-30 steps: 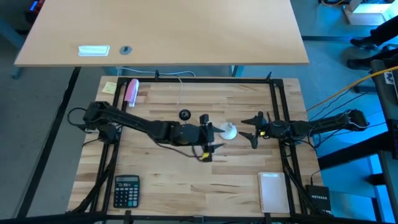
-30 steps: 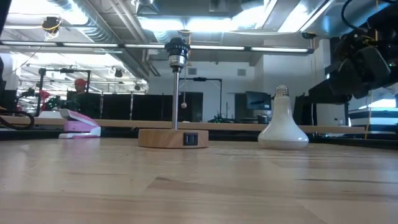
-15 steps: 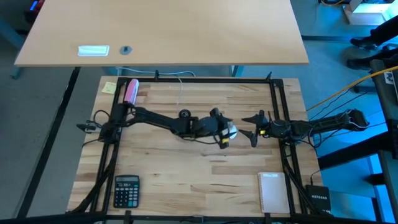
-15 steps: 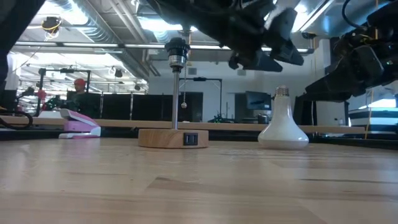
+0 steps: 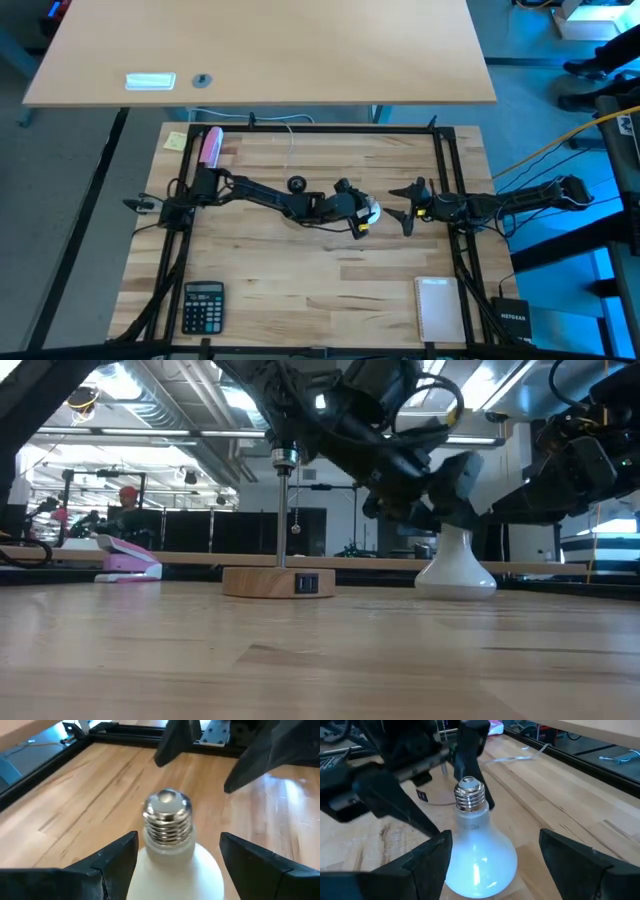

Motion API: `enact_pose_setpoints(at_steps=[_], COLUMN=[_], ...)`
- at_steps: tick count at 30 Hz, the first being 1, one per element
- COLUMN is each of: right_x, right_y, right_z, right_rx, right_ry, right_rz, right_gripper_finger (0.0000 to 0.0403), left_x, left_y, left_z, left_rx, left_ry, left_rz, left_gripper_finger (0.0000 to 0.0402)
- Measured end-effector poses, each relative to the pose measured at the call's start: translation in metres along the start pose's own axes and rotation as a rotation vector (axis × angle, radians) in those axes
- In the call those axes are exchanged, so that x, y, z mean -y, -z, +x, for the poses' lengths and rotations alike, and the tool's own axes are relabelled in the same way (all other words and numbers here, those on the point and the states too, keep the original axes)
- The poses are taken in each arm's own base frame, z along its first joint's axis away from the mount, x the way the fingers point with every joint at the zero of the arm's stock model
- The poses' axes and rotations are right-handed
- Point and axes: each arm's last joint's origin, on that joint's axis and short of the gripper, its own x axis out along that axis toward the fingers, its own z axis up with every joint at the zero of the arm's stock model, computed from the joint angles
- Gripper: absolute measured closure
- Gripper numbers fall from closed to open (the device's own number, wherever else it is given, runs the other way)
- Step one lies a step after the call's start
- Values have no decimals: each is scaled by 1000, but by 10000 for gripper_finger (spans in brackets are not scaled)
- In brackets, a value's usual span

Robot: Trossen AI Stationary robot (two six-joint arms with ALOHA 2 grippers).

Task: Screw lightbulb
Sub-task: Insert the lightbulb into the desk lamp

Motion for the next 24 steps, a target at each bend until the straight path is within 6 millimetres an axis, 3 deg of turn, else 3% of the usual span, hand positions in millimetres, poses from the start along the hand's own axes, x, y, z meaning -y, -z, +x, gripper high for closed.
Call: enact_pose_setpoints(at_steps=[7, 14, 24], right_x=[0, 0, 0], right_y=[0, 0, 0], right_z=[0, 0, 0], right_rx=[0, -1, -2], right_ry=[0, 1, -1], right_rz=[1, 0, 8], right_gripper_finger=[102, 102, 102], left_x=[-2, 0, 0], left_y=[24, 25, 22], left_z=[19, 20, 21], left_rx=[-27, -6, 23], left_ry=[-18, -3, -3], left_rz=[-6, 20, 80], left_gripper_finger=[132, 136, 216])
